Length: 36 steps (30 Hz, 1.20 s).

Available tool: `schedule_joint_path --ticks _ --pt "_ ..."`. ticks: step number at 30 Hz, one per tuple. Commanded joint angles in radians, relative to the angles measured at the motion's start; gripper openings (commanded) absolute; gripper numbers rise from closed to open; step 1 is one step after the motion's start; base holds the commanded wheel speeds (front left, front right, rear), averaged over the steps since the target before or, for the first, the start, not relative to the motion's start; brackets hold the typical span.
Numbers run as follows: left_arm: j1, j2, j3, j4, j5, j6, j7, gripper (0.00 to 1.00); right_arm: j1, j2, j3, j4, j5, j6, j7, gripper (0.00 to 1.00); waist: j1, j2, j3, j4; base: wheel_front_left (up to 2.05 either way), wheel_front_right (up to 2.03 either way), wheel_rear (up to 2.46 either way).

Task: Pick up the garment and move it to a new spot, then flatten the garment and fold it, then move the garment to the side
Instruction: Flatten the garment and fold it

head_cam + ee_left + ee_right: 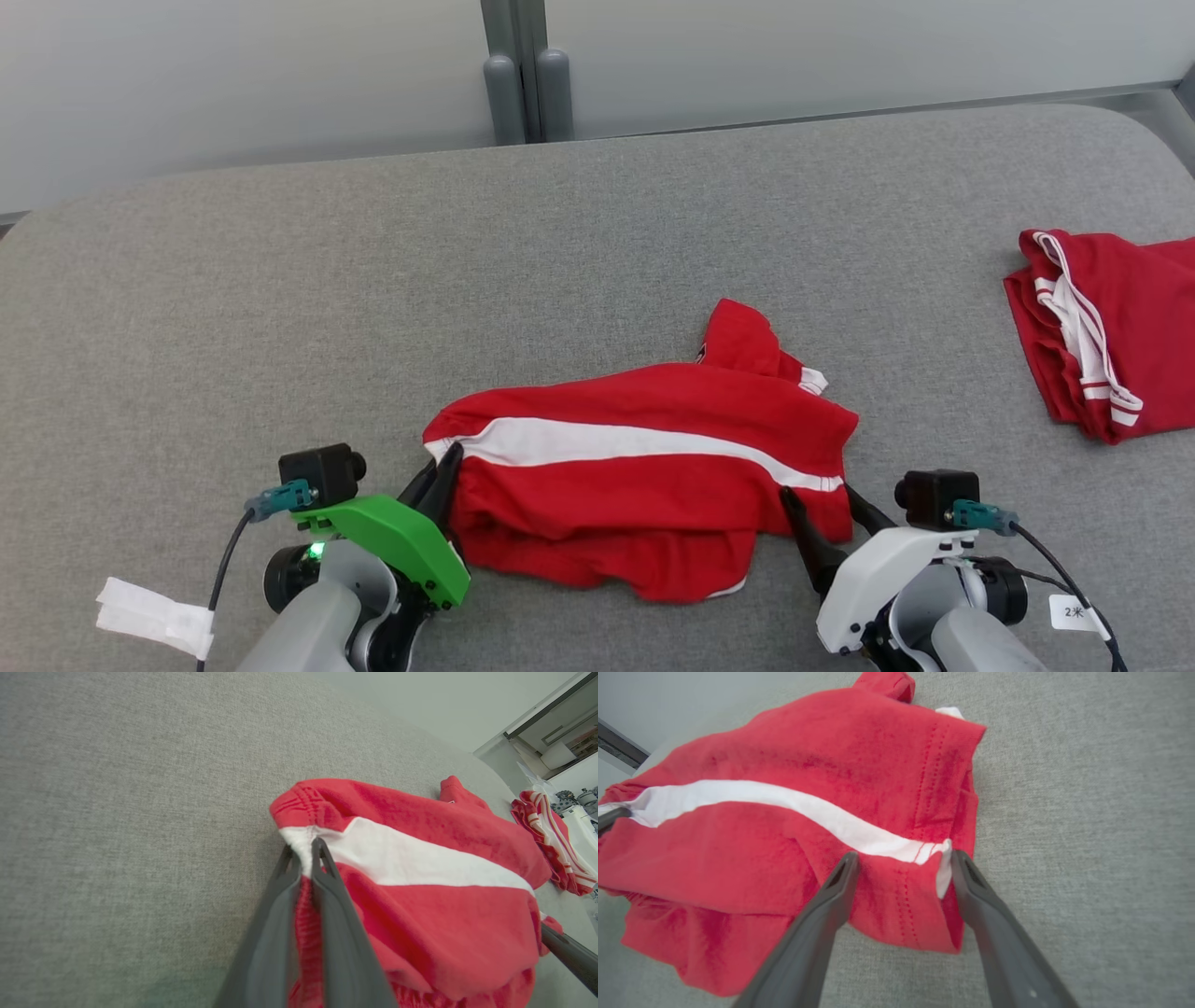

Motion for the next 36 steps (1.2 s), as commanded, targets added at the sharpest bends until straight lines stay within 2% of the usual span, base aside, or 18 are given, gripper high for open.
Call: schedule_joint_path --ticks 1,3,4,5,6,9,16,23,30,32,33,36 --pt "-0.017 0.008 -0.004 0.006 -0.006 -0.004 -0.008 0.0 0.013 -0.001 -0.004 -0.005 0.004 -0.001 0.007 1.0 0.0 0.0 0.0 0.0 0.0 0.0 0.0" --pt "-0.02 0.01 -0.012 0.008 -0.012 -0.004 -0.01 0.0 0.017 0.002 -0.007 -0.009 0.013 -0.001 0.016 1.0 0.0 0.0 -0.001 0.0 0.0 0.0 0.0" --pt "-0.021 0.01 -0.015 0.009 -0.015 -0.004 -0.013 0.0 0.016 0.001 -0.008 -0.012 0.014 -0.001 0.019 0.97 0.0 0.0 -0.001 0.0 0.0 0.0 0.0" --pt "-0.022 0.011 -0.018 0.01 -0.02 -0.004 -0.015 0.0 0.013 0.001 -0.004 -0.015 0.017 -0.001 0.027 0.87 0.0 0.0 -0.001 -0.001 0.0 0.0 0.0" --pt "-0.023 0.012 -0.021 0.011 -0.023 -0.004 -0.017 0.0 0.007 -0.001 -0.003 -0.016 0.017 -0.001 0.031 0.72 0.0 0.0 -0.001 -0.001 0.0 0.0 0.0" --pt "-0.028 0.014 -0.03 0.012 -0.031 -0.004 -0.022 0.0 -0.022 -0.007 0.008 -0.02 0.012 -0.001 0.044 0.0 0.0 0.0 0.002 -0.001 0.0 0.0 0.0" --pt "-0.039 0.022 -0.041 -0.017 -0.045 -0.004 -0.076 0.0 -0.048 -0.017 -0.022 -0.065 -0.017 -0.001 -0.022 0.0 0.0 0.0 0.001 0.007 0.0 0.0 0.0" --pt "-0.065 0.04 0.003 -0.141 -0.059 -0.004 -0.134 0.0 -0.08 -0.039 -0.066 -0.203 -0.07 -0.001 -0.085 0.0 0.0 0.0 0.001 0.001 0.0 0.0 0.0" --pt "-0.156 0.072 0.007 -0.227 -0.064 -0.004 -0.125 0.0 -0.185 -0.087 -0.069 -0.342 -0.054 -0.001 -0.022 0.0 0.0 0.0 0.035 -0.021 0.0 0.0 0.0" --pt "-0.205 0.08 0.006 -0.233 -0.077 -0.004 -0.108 0.0 -0.245 -0.108 -0.055 -0.355 -0.051 -0.001 0.004 0.0 0.0 0.0 0.054 -0.034 0.0 0.0 0.0" --pt "-0.235 0.086 0.008 -0.237 -0.087 -0.004 -0.097 0.0 -0.285 -0.139 -0.043 -0.353 -0.083 -0.001 0.016 0.0 0.0 0.0 0.07 -0.04 0.0 0.0 0.0" --pt "-0.31 0.105 0.0 -0.236 -0.099 -0.004 -0.063 0.0 -0.393 -0.148 -0.003 -0.323 -0.075 -0.001 0.036 0.0 0.0 0.0 0.114 -0.064 0.0 0.0 0.0"
